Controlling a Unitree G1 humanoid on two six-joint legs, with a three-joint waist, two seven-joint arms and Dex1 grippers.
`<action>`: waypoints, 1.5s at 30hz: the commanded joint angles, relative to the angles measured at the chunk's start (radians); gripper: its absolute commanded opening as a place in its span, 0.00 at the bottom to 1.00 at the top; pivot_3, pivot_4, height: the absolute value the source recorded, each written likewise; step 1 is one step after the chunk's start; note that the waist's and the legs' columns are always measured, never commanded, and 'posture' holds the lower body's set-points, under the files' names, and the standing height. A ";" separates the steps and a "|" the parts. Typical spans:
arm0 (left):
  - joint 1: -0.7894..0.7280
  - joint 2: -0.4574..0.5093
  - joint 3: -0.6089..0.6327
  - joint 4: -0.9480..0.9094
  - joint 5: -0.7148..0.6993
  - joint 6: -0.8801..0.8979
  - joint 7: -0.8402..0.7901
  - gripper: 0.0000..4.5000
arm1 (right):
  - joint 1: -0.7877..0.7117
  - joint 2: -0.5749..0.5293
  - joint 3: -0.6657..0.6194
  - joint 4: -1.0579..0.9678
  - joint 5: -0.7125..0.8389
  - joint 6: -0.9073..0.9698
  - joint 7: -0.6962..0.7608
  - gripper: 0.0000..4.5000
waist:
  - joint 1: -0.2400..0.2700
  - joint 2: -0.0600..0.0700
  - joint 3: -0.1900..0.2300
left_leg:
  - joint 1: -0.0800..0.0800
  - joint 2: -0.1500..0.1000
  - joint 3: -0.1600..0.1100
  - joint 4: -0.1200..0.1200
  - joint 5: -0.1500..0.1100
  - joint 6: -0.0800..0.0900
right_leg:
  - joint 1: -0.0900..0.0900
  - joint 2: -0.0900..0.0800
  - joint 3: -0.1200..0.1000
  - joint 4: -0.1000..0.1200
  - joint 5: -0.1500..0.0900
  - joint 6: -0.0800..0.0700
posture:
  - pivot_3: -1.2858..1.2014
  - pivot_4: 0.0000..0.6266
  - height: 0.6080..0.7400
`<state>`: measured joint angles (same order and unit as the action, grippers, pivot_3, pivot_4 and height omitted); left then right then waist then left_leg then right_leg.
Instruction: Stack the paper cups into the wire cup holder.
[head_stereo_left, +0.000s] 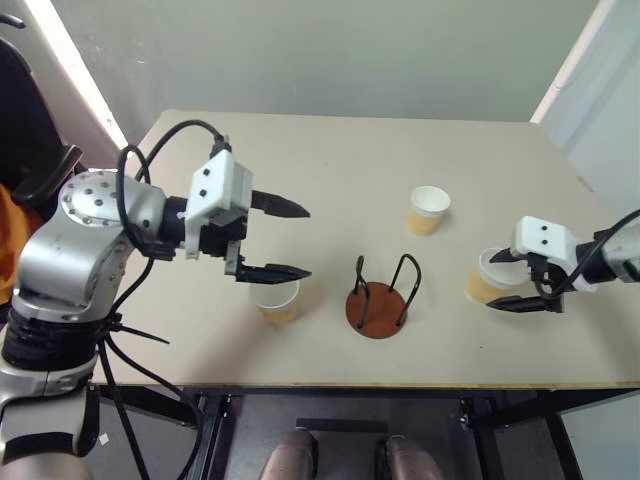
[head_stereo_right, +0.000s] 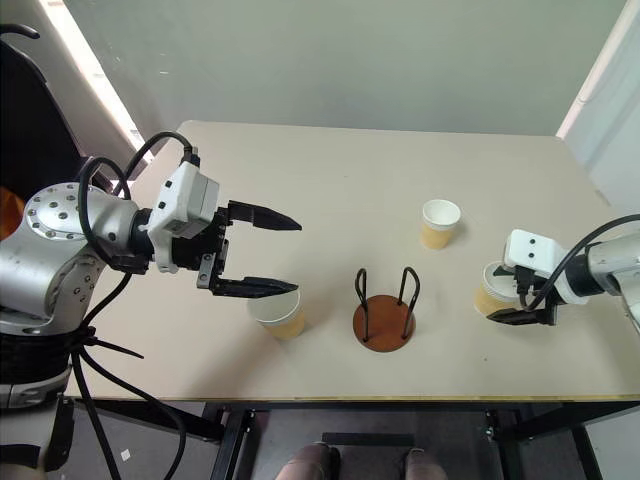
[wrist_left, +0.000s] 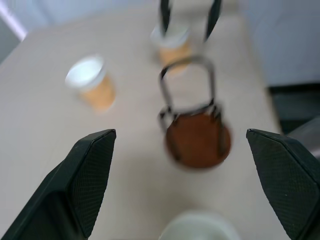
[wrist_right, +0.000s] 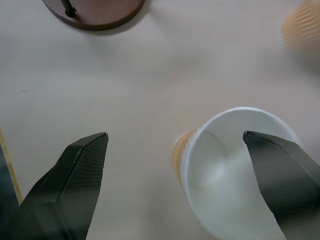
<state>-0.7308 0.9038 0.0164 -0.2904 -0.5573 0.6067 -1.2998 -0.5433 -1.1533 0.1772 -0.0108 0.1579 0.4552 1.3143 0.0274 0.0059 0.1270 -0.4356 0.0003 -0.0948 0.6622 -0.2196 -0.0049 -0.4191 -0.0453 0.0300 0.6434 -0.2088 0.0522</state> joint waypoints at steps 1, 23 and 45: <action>-0.030 0.008 0.026 -0.047 -0.039 0.030 0.025 1.00 | -0.020 0.020 0.016 0.029 -0.056 -0.037 -0.018 0.79 | 0.000 0.000 0.000 | 0.000 0.000 0.000 0.000 0.000 0.000 | 0.000 0.000 0.000 0.000 0.000 0.000 | 0.52 0.24 1.00; -0.016 0.046 0.046 0.026 -0.030 -0.043 0.027 1.00 | -0.667 0.124 -0.001 0.013 0.253 0.015 0.300 0.01 | -0.021 0.003 0.002 | 0.002 0.002 0.000 -0.006 0.001 -0.003 | -0.004 0.002 0.000 0.002 -0.007 -0.014 | 0.52 0.24 1.00; 0.069 0.087 0.085 -0.057 -0.053 -0.016 0.061 1.00 | -0.655 0.191 0.382 -0.048 0.223 -0.277 0.300 0.01 | -0.018 0.002 0.001 | 0.000 0.004 -0.004 -0.015 0.005 -0.009 | -0.008 0.002 -0.003 0.003 -0.010 -0.018 | 0.52 0.24 1.00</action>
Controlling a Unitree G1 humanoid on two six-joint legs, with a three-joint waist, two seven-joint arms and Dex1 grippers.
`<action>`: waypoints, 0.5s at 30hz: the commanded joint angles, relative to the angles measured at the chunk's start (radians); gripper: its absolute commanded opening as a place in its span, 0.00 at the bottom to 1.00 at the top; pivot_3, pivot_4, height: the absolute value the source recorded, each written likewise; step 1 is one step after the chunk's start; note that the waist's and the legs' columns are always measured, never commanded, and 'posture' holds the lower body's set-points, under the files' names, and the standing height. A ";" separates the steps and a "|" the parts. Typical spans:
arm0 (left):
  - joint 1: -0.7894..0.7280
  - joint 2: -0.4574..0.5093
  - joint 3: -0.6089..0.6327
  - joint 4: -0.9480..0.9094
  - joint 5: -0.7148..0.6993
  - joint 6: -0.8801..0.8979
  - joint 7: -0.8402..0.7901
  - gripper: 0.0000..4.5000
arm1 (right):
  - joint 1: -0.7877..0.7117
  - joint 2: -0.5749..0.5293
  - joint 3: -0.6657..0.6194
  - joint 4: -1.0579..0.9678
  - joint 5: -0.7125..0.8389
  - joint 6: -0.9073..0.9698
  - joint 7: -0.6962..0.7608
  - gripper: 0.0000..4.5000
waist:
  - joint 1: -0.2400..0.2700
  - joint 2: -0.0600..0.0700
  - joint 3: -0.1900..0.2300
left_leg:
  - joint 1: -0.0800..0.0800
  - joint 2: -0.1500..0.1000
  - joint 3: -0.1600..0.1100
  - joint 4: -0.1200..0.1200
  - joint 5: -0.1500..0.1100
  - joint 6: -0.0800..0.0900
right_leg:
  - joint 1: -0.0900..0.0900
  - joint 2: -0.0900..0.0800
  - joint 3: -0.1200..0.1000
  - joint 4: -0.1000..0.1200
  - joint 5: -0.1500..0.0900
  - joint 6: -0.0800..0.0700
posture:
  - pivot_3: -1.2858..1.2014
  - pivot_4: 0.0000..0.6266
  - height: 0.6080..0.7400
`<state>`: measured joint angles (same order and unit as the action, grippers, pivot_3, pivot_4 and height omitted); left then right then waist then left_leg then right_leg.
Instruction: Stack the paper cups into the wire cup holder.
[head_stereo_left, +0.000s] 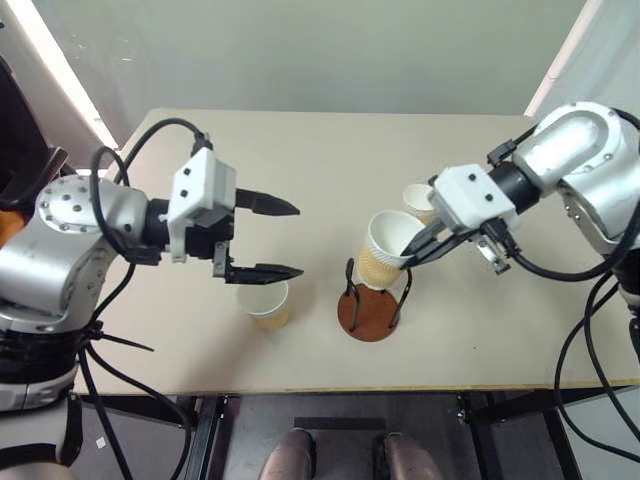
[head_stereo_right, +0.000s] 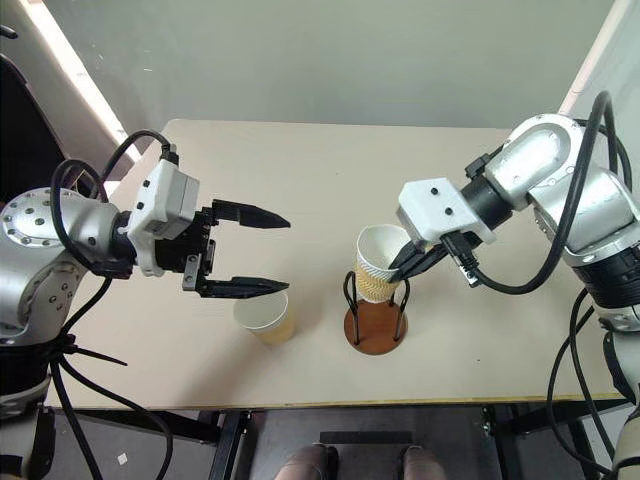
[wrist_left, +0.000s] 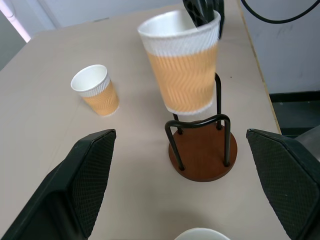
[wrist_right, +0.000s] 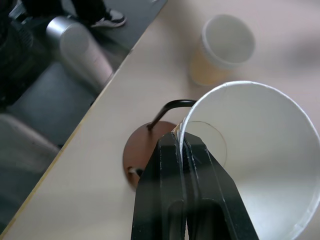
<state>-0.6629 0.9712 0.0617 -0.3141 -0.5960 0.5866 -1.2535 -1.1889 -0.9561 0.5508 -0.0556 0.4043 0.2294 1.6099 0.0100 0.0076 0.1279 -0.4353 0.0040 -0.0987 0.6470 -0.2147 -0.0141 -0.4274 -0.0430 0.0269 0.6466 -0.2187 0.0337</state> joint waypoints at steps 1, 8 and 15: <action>0.003 0.020 0.040 -0.038 -0.017 0.007 0.018 1.00 | -0.014 0.009 0.006 0.007 -0.027 -0.046 0.005 0.01 | -0.001 0.000 0.000 | 0.000 0.000 0.000 0.000 0.000 0.000 | 0.000 0.000 0.000 0.000 0.000 -0.001 | 0.52 0.24 1.00; -0.044 -0.029 -0.016 -0.001 0.055 -0.006 0.104 1.00 | -0.035 0.021 0.032 0.050 -0.073 -0.078 0.005 0.41 | 0.000 0.000 0.000 | 0.000 0.000 0.000 0.000 0.001 0.000 | 0.000 0.000 0.000 0.001 0.002 -0.005 | 0.52 0.24 1.00; -0.125 -0.090 -0.078 0.124 0.203 -0.035 0.238 1.00 | -0.099 0.099 -0.026 0.313 -0.266 -0.176 -0.070 0.96 | -0.002 0.000 0.000 | 0.001 0.001 0.000 0.001 0.002 0.000 | 0.000 0.000 0.000 0.001 0.004 -0.006 | 0.52 0.24 1.00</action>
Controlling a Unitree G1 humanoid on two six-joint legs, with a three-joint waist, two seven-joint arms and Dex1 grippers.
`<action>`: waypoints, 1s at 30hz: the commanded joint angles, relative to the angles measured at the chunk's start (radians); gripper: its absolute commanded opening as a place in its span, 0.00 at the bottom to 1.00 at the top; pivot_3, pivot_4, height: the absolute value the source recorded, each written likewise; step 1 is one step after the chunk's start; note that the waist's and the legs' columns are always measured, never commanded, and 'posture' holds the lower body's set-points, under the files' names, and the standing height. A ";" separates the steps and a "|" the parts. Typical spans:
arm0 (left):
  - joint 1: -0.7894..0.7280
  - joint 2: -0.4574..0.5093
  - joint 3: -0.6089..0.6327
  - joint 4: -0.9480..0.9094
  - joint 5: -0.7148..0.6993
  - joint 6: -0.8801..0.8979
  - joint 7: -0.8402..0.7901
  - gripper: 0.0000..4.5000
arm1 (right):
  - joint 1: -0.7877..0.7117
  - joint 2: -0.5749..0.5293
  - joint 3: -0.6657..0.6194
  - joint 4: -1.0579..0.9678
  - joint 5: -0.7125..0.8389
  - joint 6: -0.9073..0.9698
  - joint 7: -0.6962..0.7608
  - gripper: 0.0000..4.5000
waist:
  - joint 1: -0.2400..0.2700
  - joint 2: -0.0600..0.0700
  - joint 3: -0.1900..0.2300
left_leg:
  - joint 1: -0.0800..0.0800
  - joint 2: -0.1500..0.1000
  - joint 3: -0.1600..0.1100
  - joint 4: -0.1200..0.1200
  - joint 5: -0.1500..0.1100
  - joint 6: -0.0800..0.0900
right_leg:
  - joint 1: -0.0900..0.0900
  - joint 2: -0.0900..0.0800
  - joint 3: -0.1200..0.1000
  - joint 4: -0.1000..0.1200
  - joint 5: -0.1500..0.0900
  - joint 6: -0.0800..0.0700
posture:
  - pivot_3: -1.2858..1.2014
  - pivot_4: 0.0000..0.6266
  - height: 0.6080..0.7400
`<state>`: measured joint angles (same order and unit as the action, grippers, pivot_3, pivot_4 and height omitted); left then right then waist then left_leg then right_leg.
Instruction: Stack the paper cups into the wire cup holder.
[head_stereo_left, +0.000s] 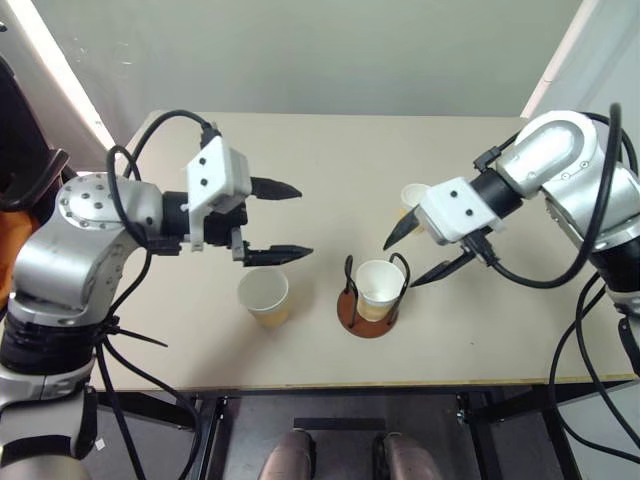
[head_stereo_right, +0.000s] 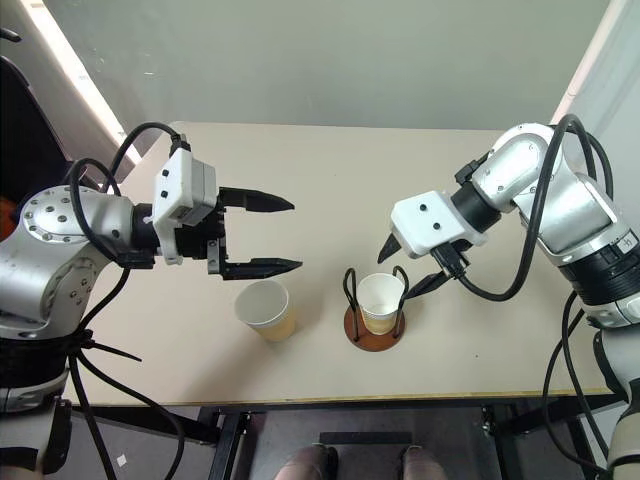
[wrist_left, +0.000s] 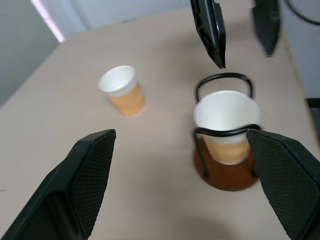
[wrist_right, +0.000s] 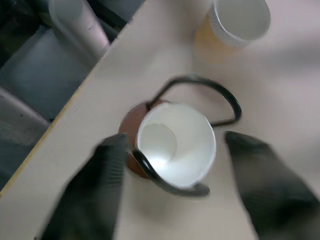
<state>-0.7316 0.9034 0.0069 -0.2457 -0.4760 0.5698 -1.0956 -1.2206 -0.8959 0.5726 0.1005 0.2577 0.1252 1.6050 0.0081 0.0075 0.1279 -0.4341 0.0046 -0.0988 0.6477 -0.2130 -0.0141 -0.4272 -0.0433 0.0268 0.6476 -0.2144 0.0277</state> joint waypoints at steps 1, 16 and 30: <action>-0.073 -0.036 -0.038 0.082 0.110 -0.019 0.105 1.00 | -0.086 0.059 -0.046 0.233 -0.169 -0.101 -0.094 0.96 | 0.000 0.000 0.000 | 0.000 0.000 0.000 0.000 0.001 0.000 | 0.000 0.000 0.000 0.000 0.001 -0.001 | 0.52 0.24 1.00; -0.064 -0.094 -0.050 0.088 0.187 -0.030 0.168 1.00 | -0.266 0.337 0.018 1.110 -0.661 -0.399 -0.507 0.96 | 0.005 0.000 0.000 | -0.004 0.001 0.000 -0.003 -0.002 -0.005 | -0.008 0.000 0.000 -0.001 0.009 0.007 | 0.52 0.24 1.00; -0.014 -0.080 -0.001 -0.026 0.134 0.057 0.187 1.00 | -0.254 0.415 -0.043 1.223 -0.727 -0.406 -0.584 0.14 | 0.006 0.001 0.000 | -0.005 0.001 0.001 -0.002 -0.004 -0.009 | -0.008 0.000 0.000 -0.001 0.008 0.006 | 0.52 0.24 1.00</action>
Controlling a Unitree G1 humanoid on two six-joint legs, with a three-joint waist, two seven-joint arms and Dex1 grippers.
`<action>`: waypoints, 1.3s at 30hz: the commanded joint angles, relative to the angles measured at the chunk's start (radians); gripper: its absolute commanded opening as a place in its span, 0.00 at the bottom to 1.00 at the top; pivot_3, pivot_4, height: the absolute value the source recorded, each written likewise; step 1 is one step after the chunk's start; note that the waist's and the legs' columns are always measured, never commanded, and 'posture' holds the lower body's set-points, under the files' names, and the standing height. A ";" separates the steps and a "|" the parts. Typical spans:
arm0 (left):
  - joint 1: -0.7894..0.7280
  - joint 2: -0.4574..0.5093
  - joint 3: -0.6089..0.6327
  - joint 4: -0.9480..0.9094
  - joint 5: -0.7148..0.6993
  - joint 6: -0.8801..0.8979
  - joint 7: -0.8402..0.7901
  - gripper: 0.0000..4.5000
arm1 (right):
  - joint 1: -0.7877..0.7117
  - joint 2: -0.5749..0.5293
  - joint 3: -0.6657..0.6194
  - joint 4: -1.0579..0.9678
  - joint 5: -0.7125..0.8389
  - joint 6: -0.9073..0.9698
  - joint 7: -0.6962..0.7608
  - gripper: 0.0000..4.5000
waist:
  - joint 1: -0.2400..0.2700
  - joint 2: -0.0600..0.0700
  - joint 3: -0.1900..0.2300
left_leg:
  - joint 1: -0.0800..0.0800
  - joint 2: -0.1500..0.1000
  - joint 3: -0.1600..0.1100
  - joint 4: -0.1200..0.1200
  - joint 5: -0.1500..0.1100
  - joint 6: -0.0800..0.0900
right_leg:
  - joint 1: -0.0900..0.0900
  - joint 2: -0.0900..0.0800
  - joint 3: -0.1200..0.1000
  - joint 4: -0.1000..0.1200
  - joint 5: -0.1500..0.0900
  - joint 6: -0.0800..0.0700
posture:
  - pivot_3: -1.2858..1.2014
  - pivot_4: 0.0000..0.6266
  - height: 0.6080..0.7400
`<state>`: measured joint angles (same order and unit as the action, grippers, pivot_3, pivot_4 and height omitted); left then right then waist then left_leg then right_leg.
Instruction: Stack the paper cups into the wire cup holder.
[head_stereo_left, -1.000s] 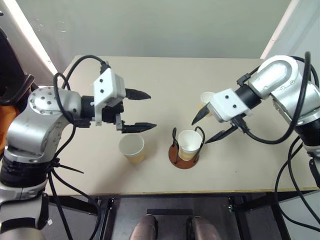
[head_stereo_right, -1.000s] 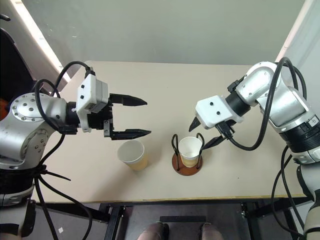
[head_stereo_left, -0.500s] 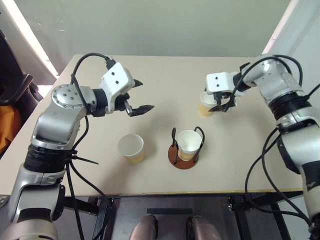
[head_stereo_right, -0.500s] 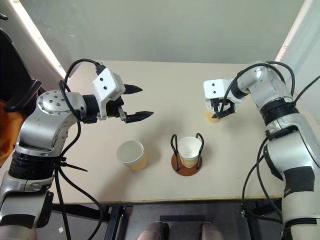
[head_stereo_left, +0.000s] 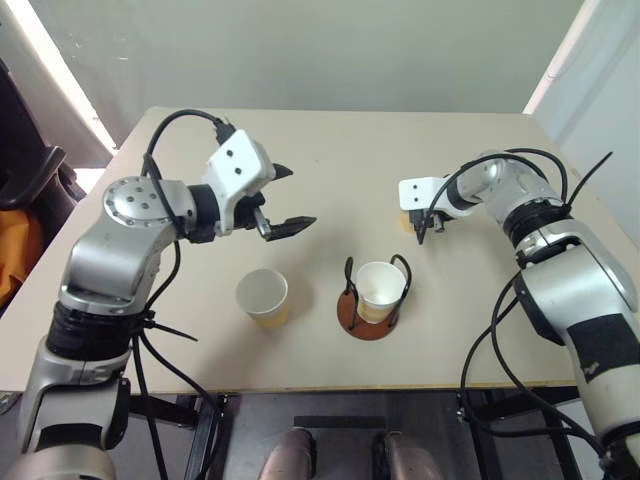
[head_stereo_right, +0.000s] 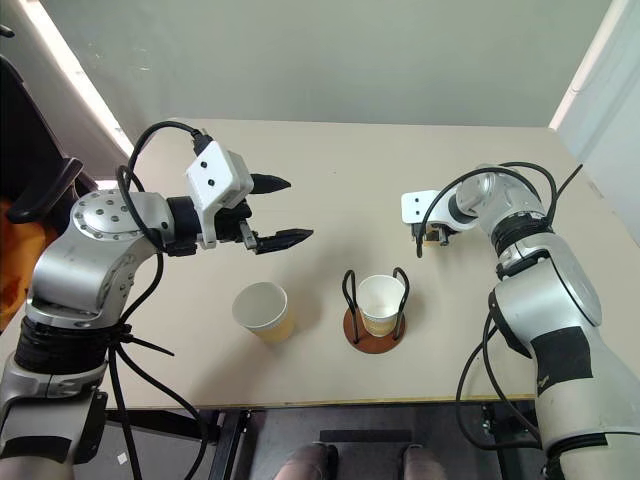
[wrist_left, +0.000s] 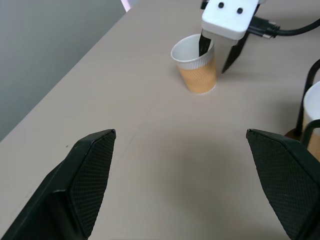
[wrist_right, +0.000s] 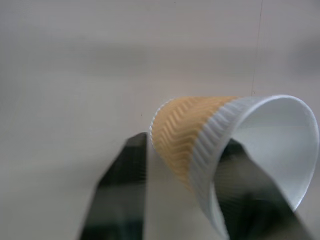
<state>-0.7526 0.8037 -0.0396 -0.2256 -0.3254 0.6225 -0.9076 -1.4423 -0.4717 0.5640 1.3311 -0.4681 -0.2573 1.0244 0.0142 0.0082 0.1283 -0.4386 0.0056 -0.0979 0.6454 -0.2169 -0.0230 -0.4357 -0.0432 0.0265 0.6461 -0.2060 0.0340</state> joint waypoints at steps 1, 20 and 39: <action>0.010 0.024 0.049 -0.050 -0.022 0.004 -0.006 1.00 | -0.038 -0.012 -0.043 -0.012 0.004 -0.037 0.005 0.06 | 0.000 0.000 0.000 | 0.000 0.000 0.000 0.000 0.000 0.000 | 0.000 0.000 0.000 0.000 0.000 0.000 | 0.52 0.24 1.00; 0.117 0.209 0.149 -0.126 -0.273 -0.017 -0.353 1.00 | -0.051 -0.474 0.051 -1.075 1.034 0.288 0.590 0.00 | 0.000 0.000 0.000 | -0.004 0.007 0.000 0.000 0.005 -0.012 | 0.000 0.006 -0.002 -0.001 -0.009 -0.010 | 0.52 0.24 1.00; 0.188 0.248 0.142 -0.152 -0.254 -0.037 -0.338 1.00 | -0.011 -0.452 0.274 -1.165 0.829 0.099 0.590 0.00 | -0.016 -0.001 0.000 | 0.005 0.008 0.001 0.001 0.005 0.001 | -0.001 0.006 -0.001 0.017 -0.014 -0.022 | 0.52 0.24 1.00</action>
<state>-0.5638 1.0378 0.0798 -0.3461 -0.5808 0.5955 -1.2564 -1.4278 -0.9244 0.8389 0.1558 0.3853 -0.1294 1.6102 -0.0020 0.0075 0.1283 -0.4336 0.0138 -0.0971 0.6464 -0.2123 -0.0217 -0.4367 -0.0373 0.0254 0.6631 -0.2201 0.0120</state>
